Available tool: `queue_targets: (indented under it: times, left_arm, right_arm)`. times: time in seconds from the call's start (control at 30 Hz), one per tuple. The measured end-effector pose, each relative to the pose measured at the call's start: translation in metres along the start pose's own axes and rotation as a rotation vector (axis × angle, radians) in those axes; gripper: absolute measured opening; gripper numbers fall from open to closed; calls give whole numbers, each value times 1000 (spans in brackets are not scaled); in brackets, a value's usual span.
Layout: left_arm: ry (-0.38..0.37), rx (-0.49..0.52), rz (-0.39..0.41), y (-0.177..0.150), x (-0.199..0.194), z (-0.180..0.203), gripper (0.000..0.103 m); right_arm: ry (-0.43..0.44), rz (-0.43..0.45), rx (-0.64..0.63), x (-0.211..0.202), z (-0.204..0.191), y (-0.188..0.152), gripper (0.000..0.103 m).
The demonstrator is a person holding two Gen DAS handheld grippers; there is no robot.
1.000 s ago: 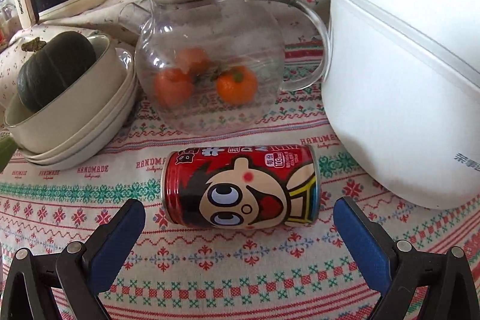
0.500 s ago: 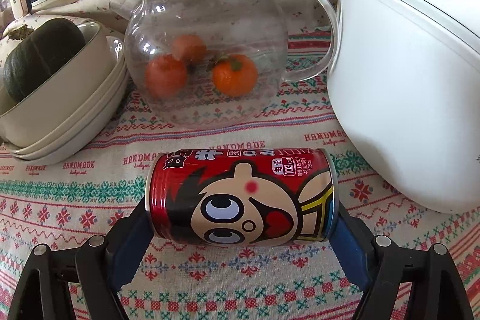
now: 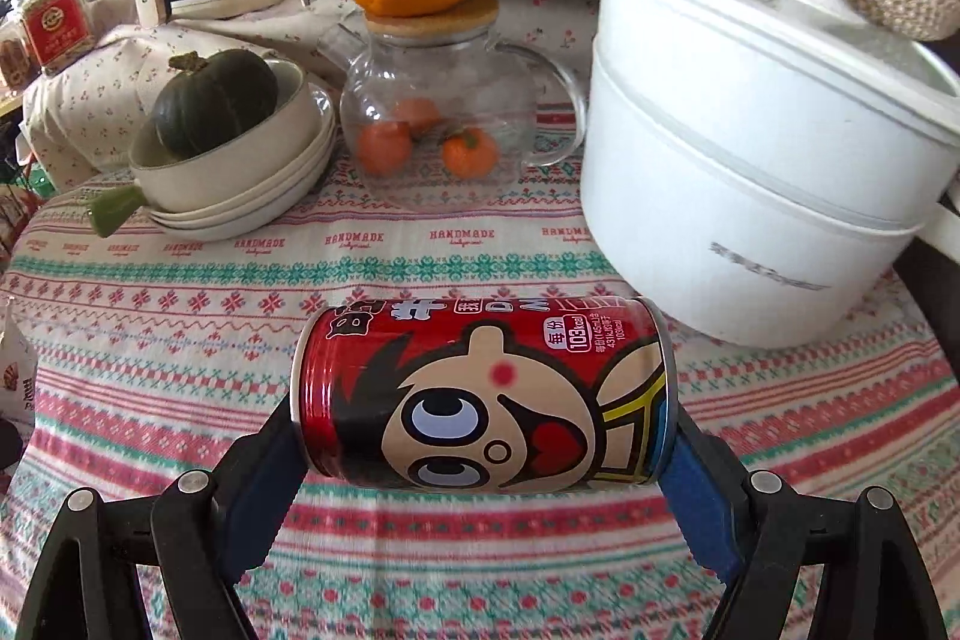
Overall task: Collect trash
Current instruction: 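Carry the packet over the bin and open the left gripper while the right carries the can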
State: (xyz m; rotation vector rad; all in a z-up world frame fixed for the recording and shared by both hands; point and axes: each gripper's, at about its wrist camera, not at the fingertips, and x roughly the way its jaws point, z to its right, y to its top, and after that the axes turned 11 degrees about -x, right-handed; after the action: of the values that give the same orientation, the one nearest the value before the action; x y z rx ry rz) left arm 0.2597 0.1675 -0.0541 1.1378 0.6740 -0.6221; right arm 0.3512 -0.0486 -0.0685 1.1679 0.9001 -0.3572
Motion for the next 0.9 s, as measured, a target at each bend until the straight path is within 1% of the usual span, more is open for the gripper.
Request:
queue_targets:
  times: [0.23, 0.47, 0.57, 0.7, 0.77, 0.9]
  left_arm:
    - [-25, 57, 18, -39, -58, 44, 25]
    - [-104, 101, 20, -86, -101, 88, 25]
    - [-131, 137, 19, -109, -112, 106, 25]
    - [-169, 190, 1, -139, -119, 129, 25]
    - [-187, 218, -20, -154, -118, 140, 25]
    - [-219, 290, -89, -180, -107, 164, 25]
  right_arm:
    - [-6, 14, 21, -79, 23, -39, 89]
    - [-17, 23, 68, -150, 49, -88, 89]
    - [-29, 18, 90, -176, 60, -114, 89]
    - [-15, 9, 145, -202, 74, -149, 89]
    - [-11, -6, 172, -210, 81, -168, 89]
    - [-7, -56, 227, -217, 98, -205, 89]
